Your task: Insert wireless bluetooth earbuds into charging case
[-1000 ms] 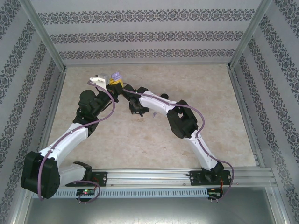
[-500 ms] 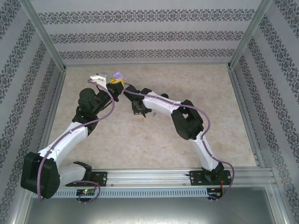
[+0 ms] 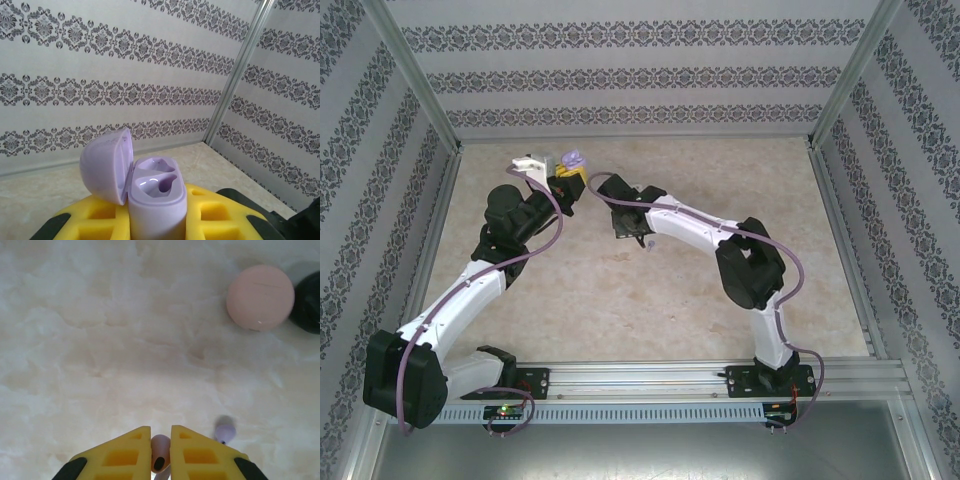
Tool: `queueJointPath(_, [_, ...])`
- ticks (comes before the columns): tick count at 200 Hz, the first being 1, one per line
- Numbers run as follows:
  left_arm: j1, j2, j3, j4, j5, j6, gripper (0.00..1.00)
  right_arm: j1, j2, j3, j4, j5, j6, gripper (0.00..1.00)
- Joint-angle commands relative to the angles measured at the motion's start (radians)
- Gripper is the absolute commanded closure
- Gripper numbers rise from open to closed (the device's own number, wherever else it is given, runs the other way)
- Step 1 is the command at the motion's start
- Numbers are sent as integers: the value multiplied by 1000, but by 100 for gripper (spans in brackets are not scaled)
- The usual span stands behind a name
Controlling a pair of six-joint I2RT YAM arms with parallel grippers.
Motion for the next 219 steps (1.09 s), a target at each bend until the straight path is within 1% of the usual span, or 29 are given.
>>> queueJointPath(1, [-3,-16,0,-13,47,31,100,-9,-112,-62,58,42,-22,87])
queueJointPath(38, [-8,-19,-22,24,144,91,100,-16,-281,-162,120,74,-84,87])
queueJointPath(71, [-18,-37,-71,103,154,136,100,-28,-450,-242,192,97,-155,86])
queueJointPath(108, [-54,-39,-102,174,214,221,100,-53,-622,-310,294,79,-231,85])
queueJointPath(122, [-85,-35,-105,188,230,279,100,-58,-677,-329,339,61,-270,86])
queueJointPath(135, [-114,-28,-95,167,240,338,100,-59,-727,-351,389,40,-310,85])
queueJointPath(157, [-165,3,-65,142,227,407,100,-64,-811,-402,487,-11,-372,85])
queueJointPath(192, [-222,91,-10,178,209,448,100,-70,-928,-496,638,-129,-454,85])
queueJointPath(219, [-262,178,54,207,224,445,100,-76,-992,-572,734,-197,-484,85])
